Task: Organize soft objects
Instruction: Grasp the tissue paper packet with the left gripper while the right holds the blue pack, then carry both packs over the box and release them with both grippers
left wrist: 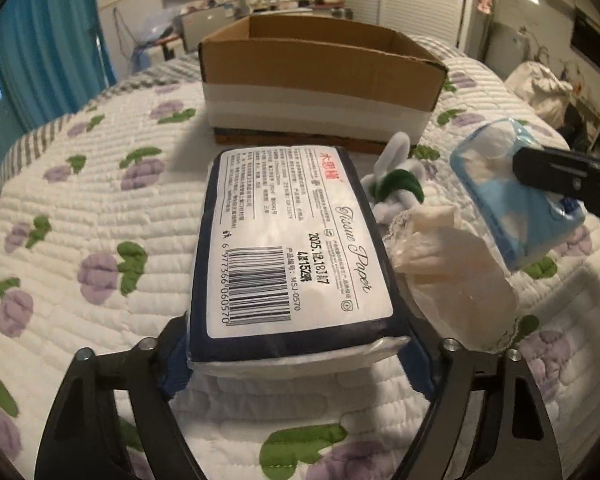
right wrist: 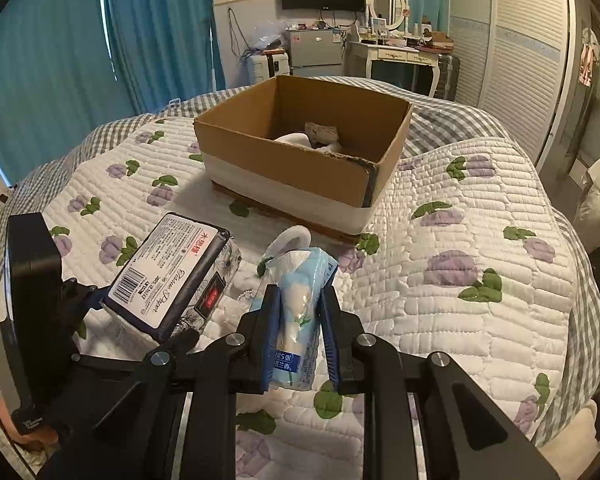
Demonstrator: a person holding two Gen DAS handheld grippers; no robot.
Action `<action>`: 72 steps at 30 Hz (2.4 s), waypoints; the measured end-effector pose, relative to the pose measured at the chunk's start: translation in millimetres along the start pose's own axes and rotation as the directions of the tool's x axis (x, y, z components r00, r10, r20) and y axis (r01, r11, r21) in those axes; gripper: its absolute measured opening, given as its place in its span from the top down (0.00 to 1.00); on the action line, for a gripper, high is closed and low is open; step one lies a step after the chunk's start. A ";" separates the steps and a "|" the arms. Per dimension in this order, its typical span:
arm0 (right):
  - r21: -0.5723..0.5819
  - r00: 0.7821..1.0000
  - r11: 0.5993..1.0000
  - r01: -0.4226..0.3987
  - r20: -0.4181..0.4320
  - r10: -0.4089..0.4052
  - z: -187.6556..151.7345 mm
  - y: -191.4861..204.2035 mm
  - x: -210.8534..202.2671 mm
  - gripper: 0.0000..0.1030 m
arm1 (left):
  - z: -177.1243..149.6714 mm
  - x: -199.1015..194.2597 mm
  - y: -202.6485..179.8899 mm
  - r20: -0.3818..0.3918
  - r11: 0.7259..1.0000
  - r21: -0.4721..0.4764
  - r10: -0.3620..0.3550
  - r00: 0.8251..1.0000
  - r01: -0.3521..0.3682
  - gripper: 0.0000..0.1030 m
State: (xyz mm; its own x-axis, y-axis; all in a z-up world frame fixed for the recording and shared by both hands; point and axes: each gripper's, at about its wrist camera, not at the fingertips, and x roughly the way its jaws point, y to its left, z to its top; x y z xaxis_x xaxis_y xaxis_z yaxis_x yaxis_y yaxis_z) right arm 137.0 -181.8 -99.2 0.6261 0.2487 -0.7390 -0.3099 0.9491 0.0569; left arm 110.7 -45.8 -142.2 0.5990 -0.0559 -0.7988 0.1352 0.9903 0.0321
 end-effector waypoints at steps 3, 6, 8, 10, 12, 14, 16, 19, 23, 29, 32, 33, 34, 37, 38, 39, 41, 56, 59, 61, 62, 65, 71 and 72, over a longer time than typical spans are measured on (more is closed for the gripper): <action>-0.004 1.000 1.000 0.001 0.017 -0.001 1.3 3.3 -9.0 0.81 | 2.5 -12.3 2.1 0.025 1.000 0.000 0.009 1.000 -0.009 0.25; -0.014 0.999 1.000 0.002 0.041 -0.002 4.2 7.4 -22.4 0.81 | 8.0 -32.9 6.8 0.072 1.000 -0.007 0.005 0.997 -0.005 0.25; -0.023 0.998 1.000 0.002 0.063 -0.001 8.2 9.7 -34.3 0.81 | 14.2 -47.6 9.0 0.106 1.000 -0.012 -0.002 0.994 0.003 0.25; -0.026 0.996 1.000 0.004 0.091 -0.001 15.0 11.1 -48.1 0.81 | 24.4 -62.7 10.4 0.139 1.000 -0.016 -0.013 0.990 0.015 0.25; -0.028 0.993 1.000 0.004 0.116 -0.001 22.8 11.1 -59.9 0.81 | 37.8 -80.9 9.5 0.178 1.000 -0.009 -0.007 0.984 0.009 0.25; -0.034 0.989 0.999 0.009 0.148 -0.004 34.7 10.3 -73.9 0.81 | 51.4 -96.0 8.4 0.221 1.000 0.004 -0.011 0.975 0.010 0.25; -0.041 0.983 0.999 0.012 0.182 -0.005 50.2 8.0 -87.4 0.81 | 68.0 -110.3 8.2 0.258 1.000 0.015 -0.021 0.966 0.018 0.25; -0.038 0.975 0.999 0.012 0.221 -0.003 74.4 3.4 -100.2 0.81 | 91.3 -121.1 11.6 0.293 1.000 0.019 -0.025 0.956 0.020 0.25; -0.031 0.963 0.999 0.017 0.268 -0.008 113.8 -7.6 -106.6 0.81 | 128.6 -122.1 16.9 0.330 1.000 0.026 -0.025 0.944 0.018 0.25; -0.009 0.962 1.000 0.005 0.273 -0.002 172.6 -26.6 -74.2 0.81 | 186.0 -81.9 25.7 0.318 0.999 0.034 -0.021 0.948 0.011 0.25; 0.008 0.969 1.000 -0.003 0.248 0.000 194.4 -37.1 -40.5 0.81 | 203.7 -54.2 27.1 0.301 0.999 0.051 -0.030 0.953 0.015 0.25; 0.011 0.971 1.000 0.000 0.240 -0.003 199.3 -40.2 -29.0 0.81 | 208.7 -43.0 26.6 0.292 0.998 0.056 -0.025 0.956 0.009 0.25; 0.014 0.973 1.000 0.004 0.230 -0.007 203.4 -42.6 -15.8 0.81 | 212.9 -30.7 26.4 0.281 0.998 0.060 -0.020 0.960 0.003 0.25; 0.037 0.983 0.999 -0.008 0.182 0.002 210.0 -55.6 30.3 0.81 | 220.1 9.2 25.9 0.236 0.998 0.070 -0.025 0.972 0.009 0.25; 0.042 0.986 0.999 -0.014 0.168 0.007 210.7 -61.0 42.4 0.81 | 221.3 26.4 25.8 0.212 0.997 0.078 -0.029 0.977 0.012 0.25; 0.047 0.988 0.999 -0.021 0.151 0.014 210.6 -65.7 56.9 0.81 | 222.1 34.8 22.4 0.196 0.996 0.087 -0.025 0.980 0.008 0.25; 0.053 0.993 0.998 -0.022 0.120 0.016 208.6 -71.5 85.4 0.81 | 221.8 56.0 20.2 0.172 0.993 0.115 -0.008 0.985 -0.012 0.25; 0.078 0.996 0.997 0.026 0.082 -0.033 199.0 -85.5 112.4 0.52 | 218.3 68.7 9.4 0.170 0.988 0.145 0.036 0.985 -0.061 0.16; 0.074 0.991 0.996 0.054 0.115 -0.063 205.2 -83.4 83.9 0.52 | 224.5 46.2 11.6 0.208 0.987 0.131 0.064 0.976 -0.092 0.16; 0.071 0.987 0.995 0.064 0.142 -0.074 208.2 -80.8 60.1 0.51 | 229.5 25.9 14.3 0.239 0.987 0.132 0.055 0.970 -0.088 0.16; 0.067 0.984 0.995 0.072 0.156 -0.082 209.3 -78.7 45.3 0.49 | 231.4 13.4 14.2 0.252 0.987 0.132 0.054 0.966 -0.090 0.16; 0.053 0.974 0.994 0.094 0.200 -0.103 211.1 -69.5 -0.8 0.44 | 233.9 -32.1 13.6 0.314 0.987 0.119 0.066 0.947 -0.108 0.16; 0.024 0.948 0.991 0.129 0.290 -0.130 201.0 -43.4 -102.5 0.34 | 221.3 -132.4 20.4 0.416 0.991 0.109 0.025 0.909 -0.077 0.16; 0.015 0.947 0.991 0.131 0.293 -0.129 197.5 -37.5 -116.5 0.30 | 217.8 -146.5 21.1 0.429 0.991 0.109 0.023 0.903 -0.077 0.16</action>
State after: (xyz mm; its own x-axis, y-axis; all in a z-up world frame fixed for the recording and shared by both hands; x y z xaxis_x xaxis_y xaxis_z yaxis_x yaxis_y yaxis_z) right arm 216.9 -208.2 117.3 0.8429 0.1696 -0.5107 -0.2147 0.9762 -0.0301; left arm 197.7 -44.4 106.3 0.8826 -0.0827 -0.4627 0.1744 0.9718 0.1590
